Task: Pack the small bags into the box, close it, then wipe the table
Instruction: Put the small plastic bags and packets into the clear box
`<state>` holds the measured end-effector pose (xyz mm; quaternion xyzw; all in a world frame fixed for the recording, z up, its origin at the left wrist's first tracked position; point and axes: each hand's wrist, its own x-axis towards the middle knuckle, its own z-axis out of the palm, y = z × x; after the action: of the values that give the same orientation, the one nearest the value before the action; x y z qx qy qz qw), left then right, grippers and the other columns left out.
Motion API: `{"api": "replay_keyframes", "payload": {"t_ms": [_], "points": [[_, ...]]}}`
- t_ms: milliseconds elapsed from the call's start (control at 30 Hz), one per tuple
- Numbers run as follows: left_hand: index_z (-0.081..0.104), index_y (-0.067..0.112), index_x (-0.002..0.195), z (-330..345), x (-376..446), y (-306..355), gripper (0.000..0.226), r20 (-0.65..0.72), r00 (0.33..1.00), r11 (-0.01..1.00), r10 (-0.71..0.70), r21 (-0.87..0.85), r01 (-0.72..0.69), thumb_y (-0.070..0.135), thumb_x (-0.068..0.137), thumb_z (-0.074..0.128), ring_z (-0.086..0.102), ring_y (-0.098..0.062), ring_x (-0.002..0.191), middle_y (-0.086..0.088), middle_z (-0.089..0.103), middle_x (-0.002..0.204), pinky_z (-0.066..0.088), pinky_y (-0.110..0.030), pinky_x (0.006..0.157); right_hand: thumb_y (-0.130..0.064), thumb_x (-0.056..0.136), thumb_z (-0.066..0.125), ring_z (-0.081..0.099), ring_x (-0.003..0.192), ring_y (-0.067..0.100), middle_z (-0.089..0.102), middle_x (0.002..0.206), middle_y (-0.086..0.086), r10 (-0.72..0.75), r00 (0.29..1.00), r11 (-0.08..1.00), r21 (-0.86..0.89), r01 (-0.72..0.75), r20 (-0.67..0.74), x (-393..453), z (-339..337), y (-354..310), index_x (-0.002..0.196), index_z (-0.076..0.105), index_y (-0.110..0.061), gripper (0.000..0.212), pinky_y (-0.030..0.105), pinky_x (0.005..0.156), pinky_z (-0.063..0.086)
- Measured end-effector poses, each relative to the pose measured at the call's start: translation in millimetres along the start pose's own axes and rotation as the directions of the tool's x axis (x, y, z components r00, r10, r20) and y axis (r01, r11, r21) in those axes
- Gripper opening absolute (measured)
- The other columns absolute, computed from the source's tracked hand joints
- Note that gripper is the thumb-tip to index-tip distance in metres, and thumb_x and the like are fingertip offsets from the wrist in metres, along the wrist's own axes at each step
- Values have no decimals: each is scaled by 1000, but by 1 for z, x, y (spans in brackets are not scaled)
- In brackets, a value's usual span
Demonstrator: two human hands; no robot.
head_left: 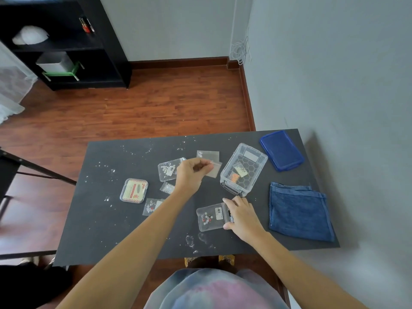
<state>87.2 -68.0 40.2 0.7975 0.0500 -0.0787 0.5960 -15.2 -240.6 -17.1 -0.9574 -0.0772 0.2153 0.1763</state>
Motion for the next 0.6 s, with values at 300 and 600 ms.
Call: {"api": "replay_keyframes", "payload": {"t_ms": [300, 600], "points": [[75, 19, 76, 51, 15, 21, 6, 180, 983, 969, 19, 239, -63, 18, 74, 81, 52, 4, 55, 14, 64, 65, 39, -6, 57, -7, 83, 72, 46, 64, 3, 45, 71, -14, 112, 959, 917, 400, 1, -259, -23, -6, -5, 90, 60, -17, 17, 21, 67, 38], [78, 26, 80, 61, 16, 5, 8, 153, 988, 921, -28, 387, -34, 26, 73, 82, 48, -3, 74, 20, 49, 78, 34, -18, 61, -13, 89, 68, 59, 68, 4, 68, 78, -5, 214, 883, 875, 485, 17, -417, -58, -57, 27, 90, 74, -15, 7, 13, 62, 45]]}}
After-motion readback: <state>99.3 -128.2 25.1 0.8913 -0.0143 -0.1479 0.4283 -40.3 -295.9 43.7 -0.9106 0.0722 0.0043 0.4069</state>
